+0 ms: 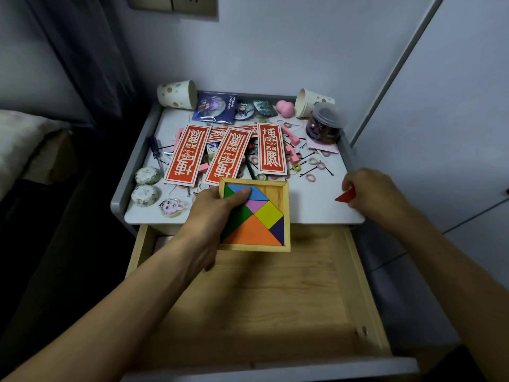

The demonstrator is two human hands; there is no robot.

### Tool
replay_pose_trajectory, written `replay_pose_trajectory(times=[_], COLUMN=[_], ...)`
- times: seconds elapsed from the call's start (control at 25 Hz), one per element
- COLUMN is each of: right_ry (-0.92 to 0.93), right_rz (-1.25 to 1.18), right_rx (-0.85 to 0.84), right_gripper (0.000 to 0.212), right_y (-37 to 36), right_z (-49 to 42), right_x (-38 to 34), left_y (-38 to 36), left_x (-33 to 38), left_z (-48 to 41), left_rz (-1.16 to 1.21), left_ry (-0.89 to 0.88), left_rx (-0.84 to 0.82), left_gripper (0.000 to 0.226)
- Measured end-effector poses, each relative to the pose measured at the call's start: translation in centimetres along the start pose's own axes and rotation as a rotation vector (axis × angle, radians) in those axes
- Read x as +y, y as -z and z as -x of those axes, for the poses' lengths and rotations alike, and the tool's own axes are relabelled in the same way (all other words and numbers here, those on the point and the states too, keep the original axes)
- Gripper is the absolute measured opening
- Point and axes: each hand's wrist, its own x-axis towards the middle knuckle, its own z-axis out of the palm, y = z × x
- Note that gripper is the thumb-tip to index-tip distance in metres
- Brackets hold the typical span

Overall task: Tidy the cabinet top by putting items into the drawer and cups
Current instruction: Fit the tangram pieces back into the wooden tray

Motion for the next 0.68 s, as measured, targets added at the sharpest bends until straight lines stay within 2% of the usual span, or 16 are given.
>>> replay_pose_trajectory(times=[0.24,0.36,0.52,0.56,0.68], right_ry=[0.088,0.035,-0.045,-0.024,0.121], right_rz=[0.024,-0.094,-0.001,-0.093,-0.590], right_rx=[-0.016,-0.059,0.013,0.062,0.234], right_gripper=[0.026,0.024,0.021,0.022,0.019], right_y=[0.5,0.6,0.8,1.2,2.4], right_z=[0.1,0.0,-0.1,0.2,1.7], right_x=[0.5,0.3,-0.7,-1.5,-4.7], left_y=[-0.2,0.1,0.1,0.1,0.1], left_x=[-0.2,-0.3,0.0,0.0,0.1], left_z=[0.2,0.3,0.4,0.4,0.4], left_rz=[-0.029,-0.032,-0.036,-0.031,-0.008], left_ry=[0.024,0.035,0.036,0.037,0.038], left_rx=[-0.058,-0.058,-0.052,-0.052,-0.034], left_gripper=[0.019,0.021,0.022,0.024,0.026])
